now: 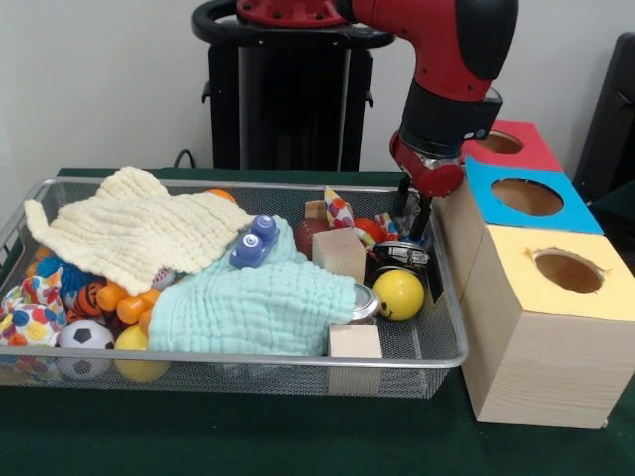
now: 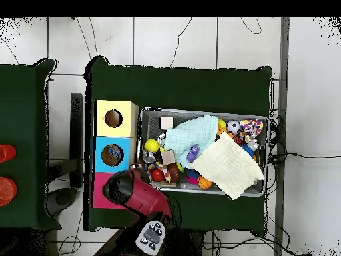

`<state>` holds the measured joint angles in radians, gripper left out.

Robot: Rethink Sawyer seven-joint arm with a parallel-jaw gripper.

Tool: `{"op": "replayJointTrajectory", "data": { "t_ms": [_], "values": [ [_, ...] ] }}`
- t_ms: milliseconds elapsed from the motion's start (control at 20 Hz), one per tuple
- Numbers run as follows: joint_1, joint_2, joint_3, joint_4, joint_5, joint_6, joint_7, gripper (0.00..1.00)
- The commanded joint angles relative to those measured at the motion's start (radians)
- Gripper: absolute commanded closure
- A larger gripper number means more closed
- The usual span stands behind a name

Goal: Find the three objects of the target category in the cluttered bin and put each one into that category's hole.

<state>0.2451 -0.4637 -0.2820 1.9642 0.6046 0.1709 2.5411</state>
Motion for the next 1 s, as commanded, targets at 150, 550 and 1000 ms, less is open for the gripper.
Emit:
{"op": "replayJointTrajectory", "data": {
  "t_ms": [150, 550, 1000],
  "values": [
    [-0.046, 0.032, 0.183, 0.064, 0.001, 0.103, 0.122, 0.00],
    [-0.102, 0.042, 0.230, 0.074, -0.027, 0.048, 0.085, 0.00],
    [-0.218, 0.032, 0.394, 0.127, -0.092, -0.041, 0.042, 0.00]
  ]
}}
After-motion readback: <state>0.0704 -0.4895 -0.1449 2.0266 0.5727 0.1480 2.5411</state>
